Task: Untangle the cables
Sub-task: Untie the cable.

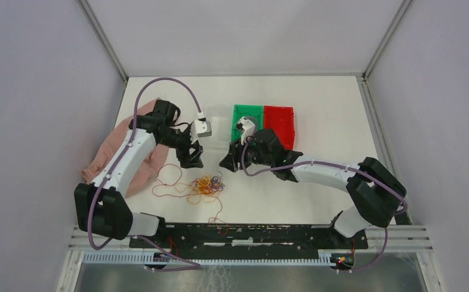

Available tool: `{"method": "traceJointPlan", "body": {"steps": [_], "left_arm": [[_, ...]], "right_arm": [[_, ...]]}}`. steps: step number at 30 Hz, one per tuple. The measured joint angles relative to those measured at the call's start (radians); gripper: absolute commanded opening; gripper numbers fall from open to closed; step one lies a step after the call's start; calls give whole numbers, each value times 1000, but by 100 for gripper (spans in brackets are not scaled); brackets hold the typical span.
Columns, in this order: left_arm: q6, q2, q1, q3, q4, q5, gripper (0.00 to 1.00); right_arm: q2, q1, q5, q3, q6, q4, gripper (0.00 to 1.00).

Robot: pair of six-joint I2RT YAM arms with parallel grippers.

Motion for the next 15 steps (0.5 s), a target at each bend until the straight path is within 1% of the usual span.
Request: {"method": "traceJointPlan", "body": {"steps": [3, 7, 10, 12, 13, 14, 15], "left_arm": [[21, -27, 34, -43, -13, 12, 84], [29, -63, 55, -61, -17, 25, 84], [35, -88, 55, -61, -16, 31, 83], [35, -98, 55, -61, -16, 34, 83], [35, -98, 55, -61, -16, 37, 83], [35, -99, 55, -61, -16, 41, 83], [35, -99, 55, -61, -16, 46, 83]], "right_arm": [[42, 9, -71, 6, -22, 2, 58], [143, 13, -120, 52, -37, -13, 58], [216, 13, -147, 81, -44, -32, 53], [253, 13, -161, 94, -43, -35, 46], [265, 13, -166, 96, -42, -35, 40], [274, 13, -169, 98, -40, -35, 33], [280, 13, -171, 100, -39, -35, 23]]}}
